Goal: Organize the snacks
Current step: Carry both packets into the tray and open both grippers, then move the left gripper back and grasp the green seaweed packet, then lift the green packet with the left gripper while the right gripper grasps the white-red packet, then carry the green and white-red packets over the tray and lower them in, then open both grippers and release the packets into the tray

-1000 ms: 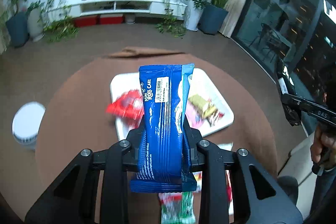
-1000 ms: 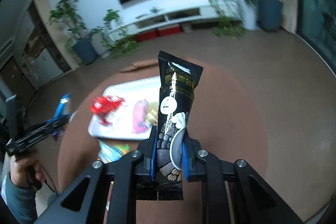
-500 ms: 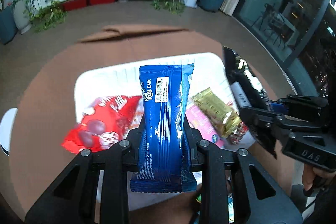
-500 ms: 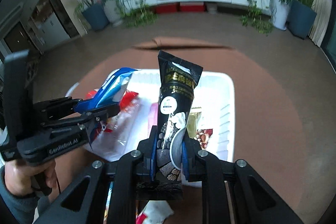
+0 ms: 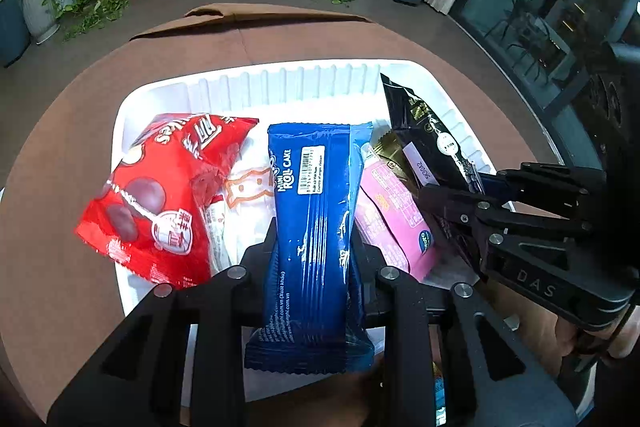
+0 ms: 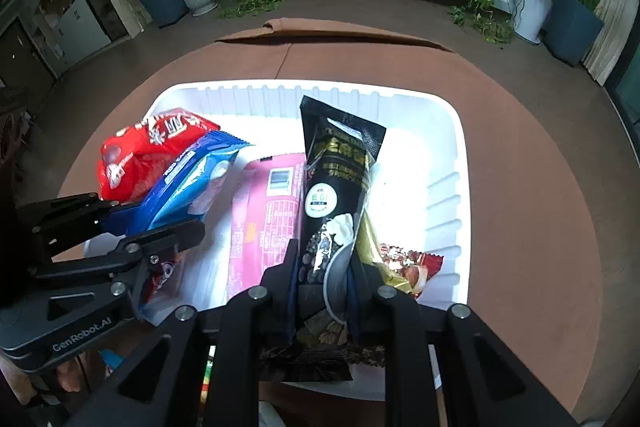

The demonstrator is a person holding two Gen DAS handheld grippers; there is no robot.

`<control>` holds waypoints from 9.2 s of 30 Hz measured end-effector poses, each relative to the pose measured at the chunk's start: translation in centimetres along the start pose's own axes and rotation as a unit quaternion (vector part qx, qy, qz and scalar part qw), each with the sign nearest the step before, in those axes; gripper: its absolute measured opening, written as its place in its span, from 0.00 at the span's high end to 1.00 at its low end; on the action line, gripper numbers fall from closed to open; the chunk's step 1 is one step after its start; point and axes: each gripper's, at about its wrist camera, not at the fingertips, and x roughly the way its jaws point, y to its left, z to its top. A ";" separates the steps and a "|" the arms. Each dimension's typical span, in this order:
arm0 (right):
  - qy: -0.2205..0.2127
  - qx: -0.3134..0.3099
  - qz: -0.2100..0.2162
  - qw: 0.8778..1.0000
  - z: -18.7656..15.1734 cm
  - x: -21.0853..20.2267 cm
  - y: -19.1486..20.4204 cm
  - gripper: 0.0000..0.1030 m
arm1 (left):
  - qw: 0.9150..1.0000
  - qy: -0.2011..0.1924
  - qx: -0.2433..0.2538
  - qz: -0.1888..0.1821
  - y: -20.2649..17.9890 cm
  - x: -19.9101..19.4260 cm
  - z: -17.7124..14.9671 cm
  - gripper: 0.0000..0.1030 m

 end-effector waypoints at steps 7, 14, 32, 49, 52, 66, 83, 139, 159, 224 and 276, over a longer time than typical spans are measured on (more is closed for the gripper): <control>-0.005 -0.010 -0.005 1.000 -0.5 0.2 0.2 0.79 | 1.000 -0.009 -0.003 0.003 0.0 0.4 -0.9 0.74; -0.011 0.003 0.001 1.000 -0.6 0.2 0.0 0.79 | 1.000 -0.015 -0.004 0.011 -0.8 1.2 -0.7 0.74; -0.048 0.015 0.000 0.999 -1.1 -3.0 -0.3 0.48 | 0.998 -0.053 -0.027 0.016 -0.1 -1.3 -0.4 0.38; -0.143 0.090 0.064 0.984 -10.9 -13.1 -1.5 0.11 | 0.988 -0.154 -0.010 0.018 -0.3 -16.6 -10.7 0.00; -0.135 0.108 0.070 0.982 -14.0 -13.2 -1.2 0.11 | 0.991 -0.129 -0.005 0.032 -0.1 -16.8 -14.7 0.00; -0.070 0.141 0.064 0.986 -22.3 -10.7 1.6 0.11 | 0.995 -0.038 0.013 0.094 -2.6 -13.9 -22.8 0.00; -0.078 0.126 0.059 0.987 -22.4 -11.0 2.4 0.11 | 0.994 0.015 0.033 0.106 -3.0 -9.0 -19.9 0.05; 0.030 0.043 -0.018 0.998 -18.6 -7.4 4.2 0.52 | 0.999 -0.029 -0.003 0.031 0.3 -12.6 -23.0 0.78; 0.029 -0.010 -0.048 0.998 -18.3 -7.0 4.9 0.76 | 0.999 -0.025 0.008 0.031 -0.3 -12.5 -23.0 0.78; -0.008 0.027 0.008 1.000 -0.2 -1.3 -2.6 0.79 | 0.998 -0.006 0.036 0.045 1.8 -0.3 -0.5 0.76; -0.122 0.035 0.064 0.990 -4.9 -10.6 -1.7 0.18 | 0.995 -0.090 -0.024 0.031 0.3 -6.2 -5.6 0.00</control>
